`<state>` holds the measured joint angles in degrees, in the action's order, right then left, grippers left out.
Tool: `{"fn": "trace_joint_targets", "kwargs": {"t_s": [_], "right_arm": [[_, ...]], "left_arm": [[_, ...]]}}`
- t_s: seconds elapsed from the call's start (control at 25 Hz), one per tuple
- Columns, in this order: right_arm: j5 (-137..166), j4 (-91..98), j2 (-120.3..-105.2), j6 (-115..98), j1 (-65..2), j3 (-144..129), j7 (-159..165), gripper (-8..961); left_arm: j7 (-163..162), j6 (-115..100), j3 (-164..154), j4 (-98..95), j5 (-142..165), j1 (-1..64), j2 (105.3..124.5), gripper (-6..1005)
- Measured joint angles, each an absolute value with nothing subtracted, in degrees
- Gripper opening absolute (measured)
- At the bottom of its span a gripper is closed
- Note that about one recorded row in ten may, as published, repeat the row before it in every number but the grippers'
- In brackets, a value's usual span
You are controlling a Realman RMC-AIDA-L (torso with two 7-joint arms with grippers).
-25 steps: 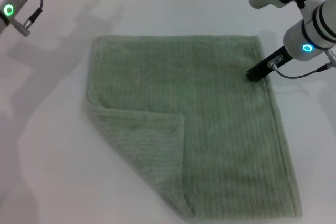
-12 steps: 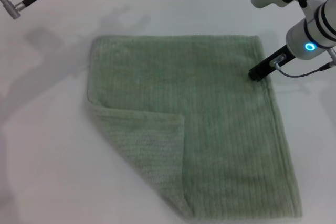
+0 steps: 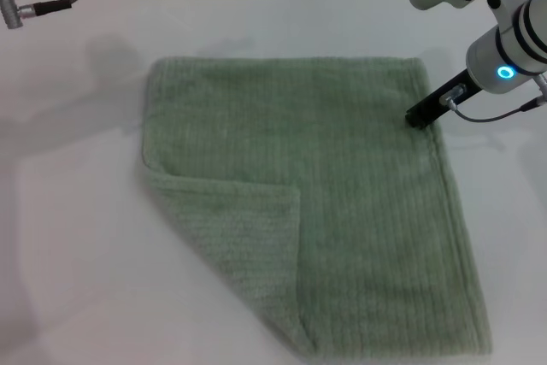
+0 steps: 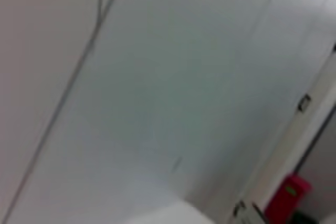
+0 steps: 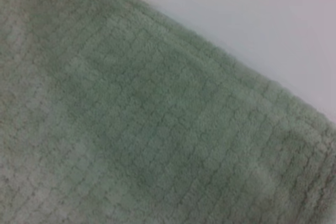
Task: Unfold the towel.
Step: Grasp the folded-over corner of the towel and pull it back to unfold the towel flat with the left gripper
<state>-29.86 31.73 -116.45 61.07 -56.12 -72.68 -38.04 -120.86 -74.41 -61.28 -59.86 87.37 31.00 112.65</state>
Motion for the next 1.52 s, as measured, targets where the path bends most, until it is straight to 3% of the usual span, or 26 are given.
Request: {"fn": "trace_joint_targets", "kwargs": {"t_s": [0.56,0.84,0.92,1.04,1.12,1.52], "right_arm": [[-29.86,31.63,-116.35,61.34,-56.24,-72.68,-38.67,-1],[-29.89,31.64,-116.28,61.35,-56.36,-72.81,-38.72,-1],[-29.89,31.67,-116.23,61.33,-56.44,-72.85,-38.75,-1],[-29.89,31.73,-116.08,61.28,-56.53,-72.8,-39.02,-1],[-29.89,31.72,-116.01,61.25,-56.57,-72.75,-39.32,-1],[-29.88,31.65,-116.01,61.35,-56.68,-72.68,-39.46,0]], "left_arm": [[-119.61,-90.02,-57.13,-59.99,108.72,36.95,113.38,737],[-117.99,-92.42,-57.63,-60.23,112.5,37.57,114.55,733],[-116.24,-92.98,-58.92,-60.1,115.49,38.24,115.87,732],[-116.24,-92.98,-58.92,-60.1,115.49,38.24,115.87,731],[-112.05,-92.88,-59.83,-60.21,118.21,38.22,117.66,738],[-110.16,-85.79,-69.82,-58.15,121.51,38.45,117.98,815]]}}
